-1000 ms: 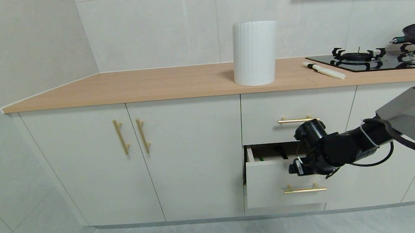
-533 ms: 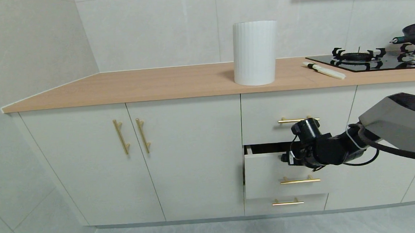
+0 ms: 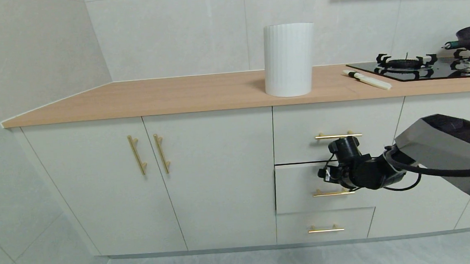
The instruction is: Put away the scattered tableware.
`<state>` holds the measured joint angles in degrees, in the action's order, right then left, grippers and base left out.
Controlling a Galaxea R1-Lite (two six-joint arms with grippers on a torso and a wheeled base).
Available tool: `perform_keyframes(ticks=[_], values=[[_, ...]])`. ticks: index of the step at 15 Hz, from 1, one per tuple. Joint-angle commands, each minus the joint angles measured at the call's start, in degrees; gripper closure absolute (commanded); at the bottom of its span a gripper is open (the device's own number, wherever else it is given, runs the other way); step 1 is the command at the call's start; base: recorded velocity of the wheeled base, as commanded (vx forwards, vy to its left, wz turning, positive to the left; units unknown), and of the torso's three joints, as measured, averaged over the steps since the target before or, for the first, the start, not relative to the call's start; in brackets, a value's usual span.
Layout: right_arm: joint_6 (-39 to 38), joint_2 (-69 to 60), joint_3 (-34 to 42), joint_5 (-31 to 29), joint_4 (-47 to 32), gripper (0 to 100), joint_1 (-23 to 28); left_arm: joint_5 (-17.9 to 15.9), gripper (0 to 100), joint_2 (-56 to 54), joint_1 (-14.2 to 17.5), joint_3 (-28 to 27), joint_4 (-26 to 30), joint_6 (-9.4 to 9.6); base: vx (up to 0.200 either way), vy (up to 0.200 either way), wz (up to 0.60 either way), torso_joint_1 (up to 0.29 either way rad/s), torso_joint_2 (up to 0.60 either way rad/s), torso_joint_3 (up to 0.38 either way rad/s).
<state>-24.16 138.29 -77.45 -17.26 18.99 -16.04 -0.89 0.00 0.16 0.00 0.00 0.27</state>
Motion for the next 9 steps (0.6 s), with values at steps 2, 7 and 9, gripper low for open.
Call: perform_keyframes(ticks=[2,7,9], values=[[-2.38,2.25,-2.97,-0.67,0.26,0,1.01,0.01,0,0.00,0.02,0.00,0.00,0.00,0.000,0.000,0.00,0.000,0.00,0.000],[-5.11,4.88,-6.93,-1.28,0.87,0,3.30,0.01,0,0.00,0.02,0.00,0.00,0.00,0.000,0.000,0.00,0.000,0.00,0.000],[-6.51,5.85,-8.95,-3.13,0.87,0,3.30,0.01,0,0.00,0.02,0.00,0.00,0.00,0.000,0.000,0.00,0.000,0.00,0.000]])
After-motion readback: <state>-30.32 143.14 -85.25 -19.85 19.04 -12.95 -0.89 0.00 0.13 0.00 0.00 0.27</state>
